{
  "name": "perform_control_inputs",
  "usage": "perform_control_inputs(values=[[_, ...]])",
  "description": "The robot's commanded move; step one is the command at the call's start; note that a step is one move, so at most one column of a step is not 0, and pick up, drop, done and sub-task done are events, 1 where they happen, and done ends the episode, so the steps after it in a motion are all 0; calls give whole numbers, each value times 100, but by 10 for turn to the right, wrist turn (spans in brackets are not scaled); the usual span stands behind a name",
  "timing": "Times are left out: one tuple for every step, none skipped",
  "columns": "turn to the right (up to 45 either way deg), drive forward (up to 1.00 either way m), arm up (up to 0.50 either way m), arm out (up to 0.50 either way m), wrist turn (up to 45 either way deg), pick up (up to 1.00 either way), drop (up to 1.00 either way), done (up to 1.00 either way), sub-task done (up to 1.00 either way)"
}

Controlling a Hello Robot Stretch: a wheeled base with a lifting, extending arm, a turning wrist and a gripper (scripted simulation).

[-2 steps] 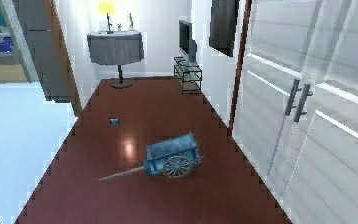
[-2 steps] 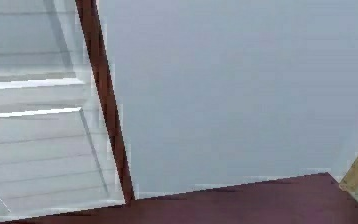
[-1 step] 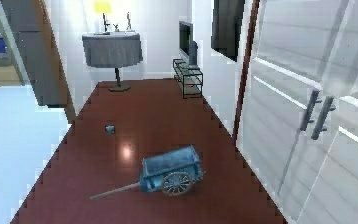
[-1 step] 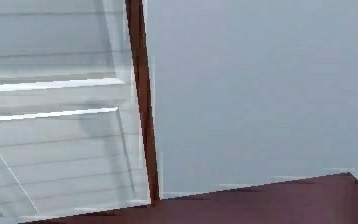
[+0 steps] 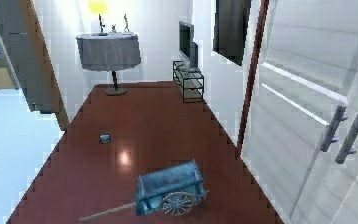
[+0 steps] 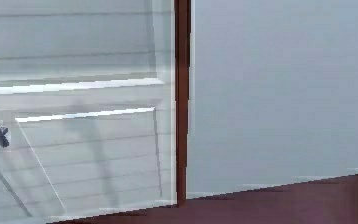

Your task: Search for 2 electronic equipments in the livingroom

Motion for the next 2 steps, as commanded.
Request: perform_control_inputs(values=[[150, 0, 0, 0, 0, 0, 0, 0, 0], [0, 100, 0, 0, 0, 0, 0, 0, 0]])
